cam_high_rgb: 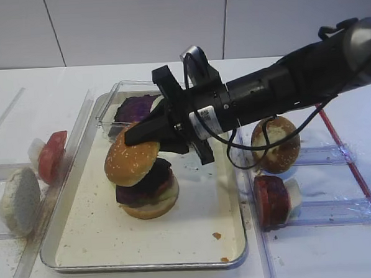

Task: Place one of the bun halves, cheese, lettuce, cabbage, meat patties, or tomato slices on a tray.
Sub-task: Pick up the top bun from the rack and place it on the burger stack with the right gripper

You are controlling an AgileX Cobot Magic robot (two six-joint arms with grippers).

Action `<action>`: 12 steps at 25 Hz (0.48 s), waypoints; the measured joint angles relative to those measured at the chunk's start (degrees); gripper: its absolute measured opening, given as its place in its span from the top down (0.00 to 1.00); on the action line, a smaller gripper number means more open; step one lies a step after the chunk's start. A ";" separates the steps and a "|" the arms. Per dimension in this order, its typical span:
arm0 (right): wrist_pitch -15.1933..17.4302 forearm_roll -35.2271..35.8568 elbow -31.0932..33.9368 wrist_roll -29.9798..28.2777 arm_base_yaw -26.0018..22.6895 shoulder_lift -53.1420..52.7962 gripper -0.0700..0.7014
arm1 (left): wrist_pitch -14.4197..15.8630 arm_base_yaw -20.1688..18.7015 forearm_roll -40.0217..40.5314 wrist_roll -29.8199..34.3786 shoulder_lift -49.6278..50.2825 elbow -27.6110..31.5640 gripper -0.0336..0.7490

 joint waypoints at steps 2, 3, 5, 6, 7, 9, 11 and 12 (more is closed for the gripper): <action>-0.25 0.00 0.04 -0.04 0.00 0.98 0.74 | 0.00 0.00 0.00 0.00 0.00 0.00 0.50; -0.34 0.07 0.04 -0.04 0.00 1.18 0.74 | 0.00 0.00 0.00 0.00 0.00 0.00 0.50; -0.62 0.23 0.04 -0.27 0.00 1.71 0.74 | 0.00 0.00 0.00 0.00 0.00 0.00 0.50; -1.19 0.23 0.04 -0.43 0.00 1.68 0.74 | 0.00 0.00 0.00 0.00 0.00 0.00 0.50; -1.57 0.23 0.04 -0.41 0.00 1.68 0.74 | 0.00 0.00 0.00 0.00 0.00 0.00 0.50; -3.09 0.23 0.04 -0.55 0.00 1.68 0.74 | 0.00 0.00 0.00 0.00 0.00 0.00 0.50; -4.26 -0.04 0.04 -0.55 0.00 1.68 0.74 | 0.00 0.00 0.00 0.00 0.00 0.00 0.50; -4.72 -0.64 0.04 -0.55 0.00 1.68 0.74 | 0.00 0.00 0.00 0.00 0.00 0.00 0.50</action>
